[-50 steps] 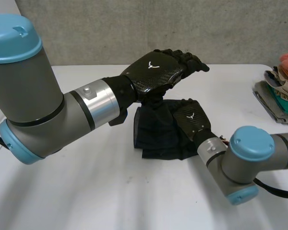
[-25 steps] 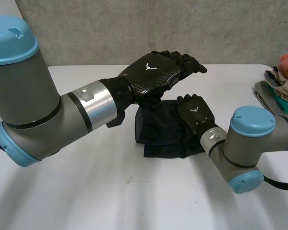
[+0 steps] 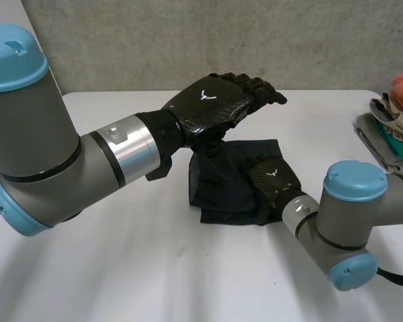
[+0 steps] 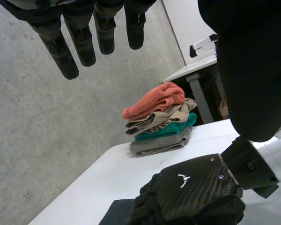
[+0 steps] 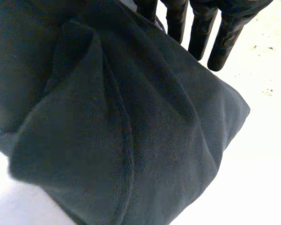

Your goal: Fold the laundry.

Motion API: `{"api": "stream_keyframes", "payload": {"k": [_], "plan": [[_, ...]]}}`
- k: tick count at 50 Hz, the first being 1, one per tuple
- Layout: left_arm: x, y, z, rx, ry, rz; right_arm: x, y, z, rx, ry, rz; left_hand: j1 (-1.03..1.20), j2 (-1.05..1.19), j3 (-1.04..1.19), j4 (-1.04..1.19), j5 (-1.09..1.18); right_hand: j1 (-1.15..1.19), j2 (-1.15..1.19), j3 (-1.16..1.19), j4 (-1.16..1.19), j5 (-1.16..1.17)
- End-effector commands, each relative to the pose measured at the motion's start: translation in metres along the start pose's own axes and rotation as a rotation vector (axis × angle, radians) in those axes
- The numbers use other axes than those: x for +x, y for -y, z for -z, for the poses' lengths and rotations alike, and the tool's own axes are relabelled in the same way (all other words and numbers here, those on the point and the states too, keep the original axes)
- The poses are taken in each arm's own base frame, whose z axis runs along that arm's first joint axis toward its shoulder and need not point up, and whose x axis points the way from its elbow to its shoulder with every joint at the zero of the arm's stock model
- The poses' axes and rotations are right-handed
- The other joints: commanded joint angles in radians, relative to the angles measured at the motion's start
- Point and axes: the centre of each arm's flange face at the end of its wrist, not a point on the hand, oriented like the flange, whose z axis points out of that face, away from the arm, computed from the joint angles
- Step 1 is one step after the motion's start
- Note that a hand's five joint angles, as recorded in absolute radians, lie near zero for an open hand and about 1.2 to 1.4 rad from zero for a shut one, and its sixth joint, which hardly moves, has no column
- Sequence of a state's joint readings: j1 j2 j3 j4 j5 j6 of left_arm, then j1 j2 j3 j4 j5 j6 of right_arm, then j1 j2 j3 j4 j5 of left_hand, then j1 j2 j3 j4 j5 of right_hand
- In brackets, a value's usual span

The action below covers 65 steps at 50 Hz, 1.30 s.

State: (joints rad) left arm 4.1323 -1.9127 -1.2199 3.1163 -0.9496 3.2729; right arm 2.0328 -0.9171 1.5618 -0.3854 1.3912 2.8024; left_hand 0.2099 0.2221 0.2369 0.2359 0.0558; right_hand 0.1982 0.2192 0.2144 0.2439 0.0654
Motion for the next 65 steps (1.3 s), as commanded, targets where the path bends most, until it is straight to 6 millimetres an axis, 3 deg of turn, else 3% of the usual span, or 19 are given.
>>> {"api": "stream_keyframes", "payload": {"k": [1, 5, 11, 22, 28, 32, 37, 44, 52, 53, 56, 57, 61, 64, 65], "plan": [[-0.004, 0.000, 0.001, 0.000, 0.009, 0.002, 0.002, 0.002, -0.015, 0.028, -0.007, 0.014, 0.062, 0.050, 0.035, 0.036, 0.042, -0.024, -0.045, -0.040, -0.069, -0.065], [-0.006, -0.001, 0.001, -0.001, 0.014, 0.005, 0.004, 0.001, -0.023, 0.036, -0.015, 0.019, 0.062, 0.050, 0.035, 0.036, 0.042, -0.020, -0.041, -0.036, -0.065, -0.061], [-0.006, -0.001, 0.001, -0.003, 0.014, 0.005, 0.008, 0.009, -0.031, 0.071, -0.026, 0.023, 0.062, 0.050, 0.035, 0.036, 0.042, 0.215, 0.194, 0.199, 0.169, 0.173], [-0.005, -0.002, 0.002, -0.007, 0.016, 0.008, 0.013, 0.015, -0.049, 0.110, -0.043, 0.052, 0.062, 0.050, 0.035, 0.036, 0.042, 1.198, 1.177, 1.181, 1.152, 1.156], [-0.007, -0.003, 0.003, -0.011, 0.022, 0.009, 0.023, 0.037, -0.052, 0.173, -0.068, 0.067, 0.062, 0.050, 0.035, 0.036, 0.042, 1.198, 1.177, 1.182, 1.152, 1.156], [-0.007, 0.003, 0.006, 0.002, 0.028, -0.001, 0.041, 0.054, -0.056, 0.222, -0.106, 0.079, 0.062, 0.050, 0.035, 0.036, 0.042, 1.198, 1.177, 1.182, 1.152, 1.156], [-0.013, 0.008, 0.011, 0.010, 0.049, -0.005, 0.082, 0.066, -0.057, 0.262, -0.149, 0.092, 0.062, 0.050, 0.035, 0.036, 0.042, 1.198, 1.177, 1.182, 1.152, 1.156], [-0.016, 0.015, 0.019, 0.021, 0.068, -0.014, 0.112, 0.084, -0.059, 0.343, -0.159, 0.123, 0.062, 0.050, 0.035, 0.036, 0.042, 1.198, 1.177, 1.182, 1.152, 1.156], [-0.014, 0.021, 0.023, 0.034, 0.073, -0.023, 0.197, 0.137, -0.055, 0.563, -0.352, 0.200, 0.062, 0.050, 0.035, 0.036, 0.042, 1.198, 1.177, 1.182, 1.152, 1.156], [-0.014, 0.022, 0.023, 0.035, 0.073, -0.024, 0.215, 0.148, -0.050, 0.611, -0.386, 0.204, 0.062, 0.050, 0.035, 0.036, 0.042, 1.198, 1.177, 1.182, 1.152, 1.156], [-0.013, 0.023, 0.024, 0.035, 0.071, -0.024, 0.242, 0.163, -0.042, 0.683, -0.410, 0.192, 0.062, 0.050, 0.035, 0.036, 0.042, 1.198, 1.177, 1.182, 1.152, 1.156], [-0.013, 0.023, 0.024, 0.038, 0.072, -0.025, 0.262, 0.171, -0.035, 0.731, -0.415, 0.184, 0.062, 0.050, 0.035, 0.036, 0.042, 1.198, 1.177, 1.182, 1.152, 1.156], [-0.013, 0.024, 0.024, 0.041, 0.072, -0.028, 0.305, 0.182, -0.020, 0.829, -0.399, 0.148, 0.062, 0.050, 0.035, 0.036, 0.042, 1.198, 1.177, 1.182, 1.152, 1.156], [-0.012, 0.024, 0.024, 0.042, 0.070, -0.028, 0.330, 0.181, -0.012, 0.870, -0.399, 0.151, 0.065, 0.053, 0.038, 0.039, 0.045, 1.198, 1.177, 1.182, 1.152, 1.156], [-0.012, 0.024, 0.024, 0.042, 0.070, -0.028, 0.349, 0.172, -0.008, 0.883, -0.408, 0.149, 0.065, 0.053, 0.038, 0.039, 0.045, 1.198, 1.177, 1.182, 1.152, 1.156]]}}
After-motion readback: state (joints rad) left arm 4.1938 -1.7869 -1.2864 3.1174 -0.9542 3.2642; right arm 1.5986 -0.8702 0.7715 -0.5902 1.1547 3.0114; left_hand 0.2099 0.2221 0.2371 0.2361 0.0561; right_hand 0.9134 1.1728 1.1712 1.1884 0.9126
